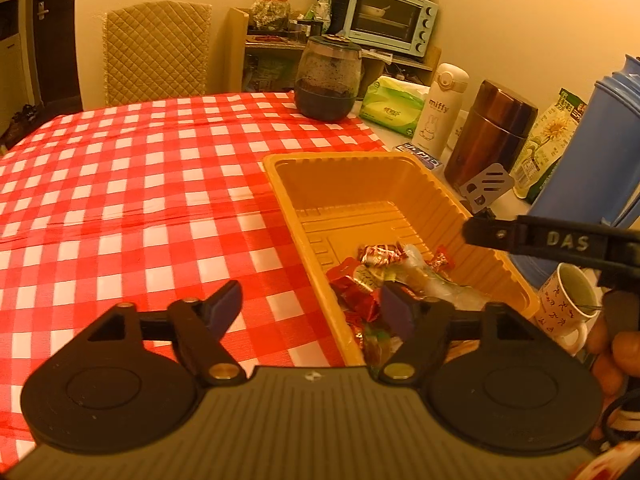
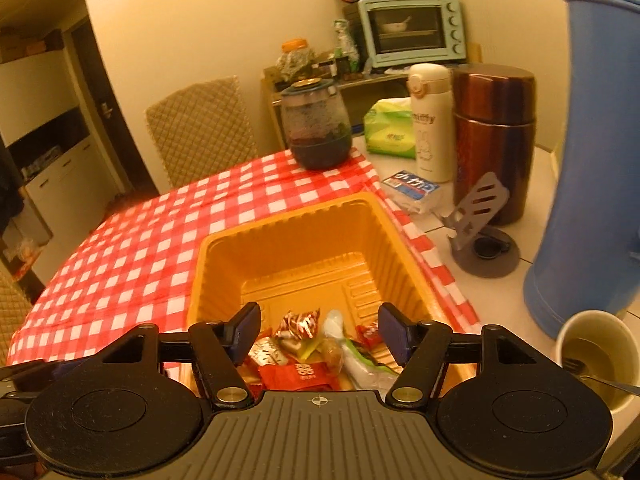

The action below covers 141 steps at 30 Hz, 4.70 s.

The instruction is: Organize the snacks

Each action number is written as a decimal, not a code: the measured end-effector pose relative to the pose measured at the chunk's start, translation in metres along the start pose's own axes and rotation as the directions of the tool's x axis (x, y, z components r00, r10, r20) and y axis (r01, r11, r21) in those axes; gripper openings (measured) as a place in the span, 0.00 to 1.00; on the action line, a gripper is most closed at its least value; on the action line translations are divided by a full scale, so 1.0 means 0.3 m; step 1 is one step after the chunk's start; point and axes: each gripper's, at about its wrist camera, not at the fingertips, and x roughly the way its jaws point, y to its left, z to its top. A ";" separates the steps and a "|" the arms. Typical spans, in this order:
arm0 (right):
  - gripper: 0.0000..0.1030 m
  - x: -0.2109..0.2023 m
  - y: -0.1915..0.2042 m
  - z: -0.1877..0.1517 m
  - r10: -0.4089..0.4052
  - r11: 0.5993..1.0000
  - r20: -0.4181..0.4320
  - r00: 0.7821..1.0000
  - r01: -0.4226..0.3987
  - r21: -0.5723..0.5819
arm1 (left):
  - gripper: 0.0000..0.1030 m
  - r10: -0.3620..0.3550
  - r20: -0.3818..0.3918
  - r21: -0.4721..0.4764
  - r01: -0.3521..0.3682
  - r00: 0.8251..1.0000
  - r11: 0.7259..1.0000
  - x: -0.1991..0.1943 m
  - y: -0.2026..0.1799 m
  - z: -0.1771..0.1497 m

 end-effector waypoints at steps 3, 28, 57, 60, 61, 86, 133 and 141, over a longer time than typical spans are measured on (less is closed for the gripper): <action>0.63 -0.028 -0.018 -0.004 -0.017 1.000 -0.002 1.000 0.017 0.021 | 0.83 0.018 0.004 0.004 -0.018 1.000 1.000 -0.022 0.000 -0.010; 0.75 -0.428 0.151 -0.131 -0.017 1.000 0.003 1.000 0.017 -0.023 | 1.00 0.097 0.070 -0.046 -0.093 0.993 0.995 -0.462 0.015 -0.096; 0.87 -0.752 0.348 -0.283 -0.049 0.984 0.036 0.998 0.055 -0.172 | 1.00 0.144 0.106 -0.066 -0.138 0.984 0.988 -0.814 0.013 -0.252; 0.87 -0.766 0.356 -0.297 -0.050 0.981 0.033 0.998 0.055 -0.186 | 1.00 0.155 0.107 -0.070 -0.148 0.982 0.987 -0.831 0.015 -0.265; 0.87 -0.769 0.357 -0.300 -0.050 0.981 0.032 0.998 0.055 -0.188 | 1.00 0.160 0.108 -0.069 -0.153 0.981 0.986 -0.835 0.015 -0.269; 0.87 -0.774 0.368 -0.301 -0.041 0.979 0.026 0.999 0.045 -0.198 | 1.00 0.169 0.107 -0.084 -0.161 0.980 0.983 -0.848 0.032 -0.285; 0.87 -0.761 0.348 -0.326 -0.038 0.982 0.019 0.999 0.041 -0.184 | 1.00 0.161 0.094 -0.077 -0.154 0.982 0.985 -0.833 0.018 -0.307; 0.87 -0.759 0.347 -0.329 -0.039 0.982 0.021 0.999 0.042 -0.182 | 1.00 0.163 0.094 -0.078 -0.156 0.982 0.985 -0.832 0.016 -0.308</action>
